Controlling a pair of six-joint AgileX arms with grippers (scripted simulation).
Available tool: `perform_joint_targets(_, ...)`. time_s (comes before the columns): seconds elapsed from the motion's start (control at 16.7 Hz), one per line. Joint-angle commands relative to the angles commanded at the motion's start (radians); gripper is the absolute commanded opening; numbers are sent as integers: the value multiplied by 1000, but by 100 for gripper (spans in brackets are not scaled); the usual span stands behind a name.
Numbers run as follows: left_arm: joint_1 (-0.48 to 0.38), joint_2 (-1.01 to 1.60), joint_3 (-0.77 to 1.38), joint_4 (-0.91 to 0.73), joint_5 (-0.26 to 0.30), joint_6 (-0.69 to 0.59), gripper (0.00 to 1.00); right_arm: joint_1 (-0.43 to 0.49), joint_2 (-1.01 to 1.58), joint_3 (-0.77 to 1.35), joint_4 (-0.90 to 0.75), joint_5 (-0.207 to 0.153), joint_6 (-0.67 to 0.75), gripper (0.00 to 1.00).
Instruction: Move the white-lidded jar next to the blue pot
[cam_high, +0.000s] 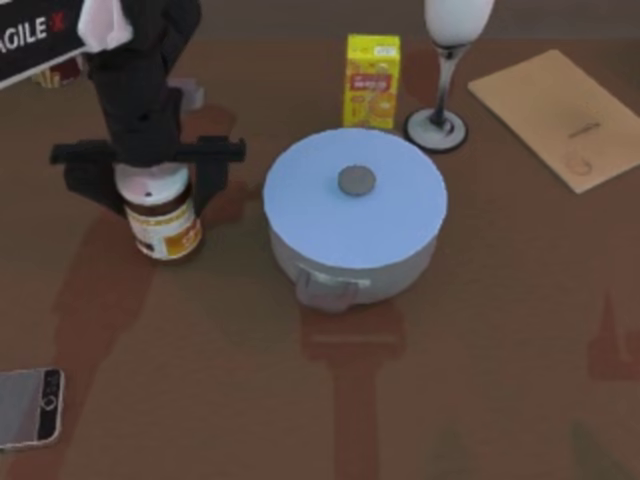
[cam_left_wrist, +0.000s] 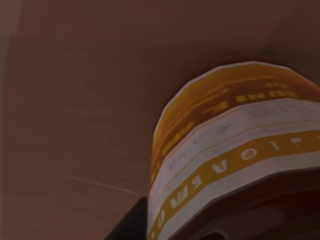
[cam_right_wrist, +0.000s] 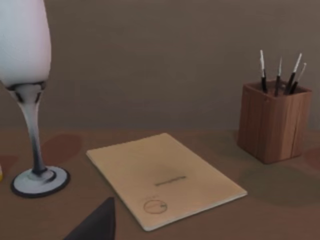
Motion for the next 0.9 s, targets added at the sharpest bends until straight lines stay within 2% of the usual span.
perform_joint_targets(0.6,0,0,0,0,0,0,98,0,0,0,0,0,0,100)
perform_joint_targets(0.9,0,0,0,0,0,0,100,0,0,0,0,0,0,100)
